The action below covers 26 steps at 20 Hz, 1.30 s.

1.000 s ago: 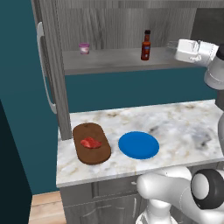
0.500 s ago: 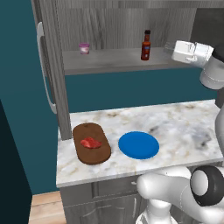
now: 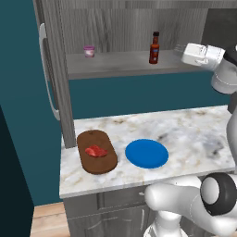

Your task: Pick the steak from the plate and place it on the cutting board. Then pick the condiment bottle from the cabinet and place it next to the cutting board.

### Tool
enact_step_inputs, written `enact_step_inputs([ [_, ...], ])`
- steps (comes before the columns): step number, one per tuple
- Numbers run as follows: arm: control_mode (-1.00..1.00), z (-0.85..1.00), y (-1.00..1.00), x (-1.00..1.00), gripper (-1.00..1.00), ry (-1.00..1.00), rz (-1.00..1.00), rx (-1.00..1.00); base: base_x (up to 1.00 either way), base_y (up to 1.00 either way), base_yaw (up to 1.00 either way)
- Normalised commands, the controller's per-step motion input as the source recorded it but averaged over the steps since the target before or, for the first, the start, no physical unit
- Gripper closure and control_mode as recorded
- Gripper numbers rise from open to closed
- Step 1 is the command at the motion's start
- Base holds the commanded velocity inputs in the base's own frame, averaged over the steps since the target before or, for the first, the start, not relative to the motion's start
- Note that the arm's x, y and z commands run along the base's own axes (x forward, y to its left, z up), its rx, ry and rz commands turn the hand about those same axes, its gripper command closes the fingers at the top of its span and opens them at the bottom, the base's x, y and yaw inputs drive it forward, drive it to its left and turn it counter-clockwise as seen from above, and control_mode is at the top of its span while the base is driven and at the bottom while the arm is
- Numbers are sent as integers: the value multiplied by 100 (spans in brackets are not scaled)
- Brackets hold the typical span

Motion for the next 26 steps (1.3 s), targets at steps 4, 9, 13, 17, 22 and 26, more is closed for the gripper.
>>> enact_step_inputs([
  [4, -100, 0, -13, 2, -100, 1, -2, 0, 0, 0, 0],
  [9, -100, 3, -3, 3, -100, 1, -1, 1, 0, 0, 0],
  [13, -100, 1, 0, 4, -100, 0, -1, 0, 0, 0, 0],
  [17, -100, 0, 0, 9, -100, 0, -1, 0, 0, 0, 0],
  [22, -100, 0, 0, 8, -100, 0, -1, 0, 0, 0, 0],
  [26, -100, 0, 0, 8, -100, 0, -1, 0, 0, 0, 0],
])
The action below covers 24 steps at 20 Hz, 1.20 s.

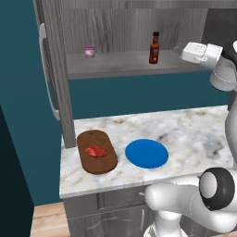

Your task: Pick the steak from the plate and place it on the cutting board. Then pick the condiment bottle from the cabinet and place it next to the cutting board.

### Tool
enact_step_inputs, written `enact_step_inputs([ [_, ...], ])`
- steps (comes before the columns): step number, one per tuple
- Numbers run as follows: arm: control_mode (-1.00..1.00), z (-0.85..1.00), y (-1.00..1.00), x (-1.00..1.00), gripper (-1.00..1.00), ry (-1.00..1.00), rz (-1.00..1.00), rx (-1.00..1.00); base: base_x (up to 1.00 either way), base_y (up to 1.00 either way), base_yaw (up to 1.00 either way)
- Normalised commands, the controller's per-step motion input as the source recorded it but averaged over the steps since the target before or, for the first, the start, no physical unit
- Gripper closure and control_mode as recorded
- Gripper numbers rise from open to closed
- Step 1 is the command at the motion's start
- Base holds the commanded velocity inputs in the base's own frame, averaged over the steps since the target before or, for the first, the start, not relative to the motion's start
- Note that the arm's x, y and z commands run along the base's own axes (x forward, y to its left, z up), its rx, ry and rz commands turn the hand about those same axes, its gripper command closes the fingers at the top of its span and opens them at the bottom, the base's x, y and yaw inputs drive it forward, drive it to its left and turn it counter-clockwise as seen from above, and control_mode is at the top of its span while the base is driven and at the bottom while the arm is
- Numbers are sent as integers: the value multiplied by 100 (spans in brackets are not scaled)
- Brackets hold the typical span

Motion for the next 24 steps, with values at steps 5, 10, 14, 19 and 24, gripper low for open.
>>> enact_step_inputs([
  [5, -100, 0, 0, 13, -100, 0, -1, 0, 0, 0, 0],
  [10, -100, 0, 0, 15, -100, 0, 0, 0, 0, 0, 0],
  [14, -100, 0, 0, 14, -100, 0, 0, 0, 0, 0, 0],
  [19, -100, 0, 0, 15, -100, 0, 0, 0, 0, 0, 0],
  [24, -100, 0, 0, 11, -100, 0, 0, 0, 0, 0, 0],
])
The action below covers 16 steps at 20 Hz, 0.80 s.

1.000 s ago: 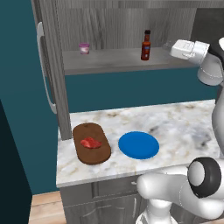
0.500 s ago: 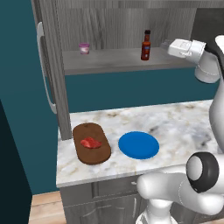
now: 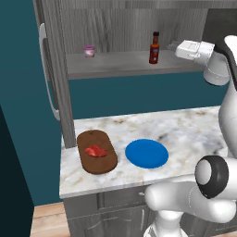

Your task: Pick the steak from the plate and place it on the cutting board. Then pick the condiment bottle from the cabinet and place it next to the cutting board.

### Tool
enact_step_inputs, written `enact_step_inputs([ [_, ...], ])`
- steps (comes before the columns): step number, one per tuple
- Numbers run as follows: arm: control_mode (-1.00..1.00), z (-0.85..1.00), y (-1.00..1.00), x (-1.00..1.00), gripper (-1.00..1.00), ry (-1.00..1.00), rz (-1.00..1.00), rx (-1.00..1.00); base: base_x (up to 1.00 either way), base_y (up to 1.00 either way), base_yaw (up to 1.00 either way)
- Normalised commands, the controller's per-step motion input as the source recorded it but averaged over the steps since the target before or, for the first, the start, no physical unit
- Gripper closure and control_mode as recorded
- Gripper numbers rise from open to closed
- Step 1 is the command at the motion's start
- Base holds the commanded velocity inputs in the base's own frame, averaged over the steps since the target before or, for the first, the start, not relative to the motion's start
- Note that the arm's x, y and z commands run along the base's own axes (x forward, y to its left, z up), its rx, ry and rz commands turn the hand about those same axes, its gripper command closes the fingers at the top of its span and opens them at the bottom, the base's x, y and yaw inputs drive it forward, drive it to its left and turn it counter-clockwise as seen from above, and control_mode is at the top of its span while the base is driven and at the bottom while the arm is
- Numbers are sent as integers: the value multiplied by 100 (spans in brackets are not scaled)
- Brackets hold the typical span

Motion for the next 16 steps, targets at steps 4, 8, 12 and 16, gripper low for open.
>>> enact_step_inputs([
  [4, -100, 0, 0, 7, -100, 0, 0, 0, 0, 0, 0],
  [8, -100, 0, 0, 10, -100, 0, 0, 0, 0, 0, 0],
  [12, -100, -2, 0, 14, -100, 0, 0, 0, 0, 0, 0],
  [16, -100, -3, 0, 15, -100, 0, 0, 0, 0, 0, 0],
])
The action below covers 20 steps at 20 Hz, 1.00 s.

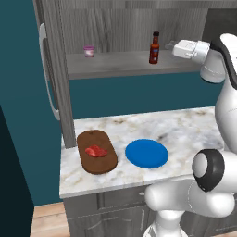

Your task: Pick the steak from the plate and place it on the cutting board. Then pick the condiment bottle from the cabinet and place it next to the cutting board.

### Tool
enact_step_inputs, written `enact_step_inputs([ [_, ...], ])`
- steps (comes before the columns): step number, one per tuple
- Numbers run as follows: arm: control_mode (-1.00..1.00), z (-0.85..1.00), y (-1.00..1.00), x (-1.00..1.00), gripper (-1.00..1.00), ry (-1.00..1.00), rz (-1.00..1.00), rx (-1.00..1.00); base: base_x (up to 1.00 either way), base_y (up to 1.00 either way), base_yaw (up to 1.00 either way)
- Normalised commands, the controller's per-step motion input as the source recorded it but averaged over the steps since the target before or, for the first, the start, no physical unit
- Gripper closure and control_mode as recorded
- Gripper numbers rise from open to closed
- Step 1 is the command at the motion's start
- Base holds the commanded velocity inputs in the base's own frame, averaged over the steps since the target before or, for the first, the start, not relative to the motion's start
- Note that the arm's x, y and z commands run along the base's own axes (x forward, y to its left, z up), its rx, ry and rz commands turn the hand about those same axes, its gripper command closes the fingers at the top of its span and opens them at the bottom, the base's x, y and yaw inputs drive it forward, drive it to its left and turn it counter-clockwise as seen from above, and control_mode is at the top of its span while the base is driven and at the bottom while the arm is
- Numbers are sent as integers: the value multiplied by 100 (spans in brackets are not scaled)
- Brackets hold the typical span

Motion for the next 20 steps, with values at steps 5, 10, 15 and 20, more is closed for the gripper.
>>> enact_step_inputs([
  [5, -100, -4, 0, 15, -100, 0, 0, 0, 0, 0, 0],
  [10, -100, -1, 0, 15, -100, 0, 0, 0, 0, 0, 0],
  [15, -100, -1, 0, 15, -100, 0, 0, 0, 0, 0, 0],
  [20, -100, -1, 0, 14, -100, 0, 0, 0, 0, 0, 0],
])
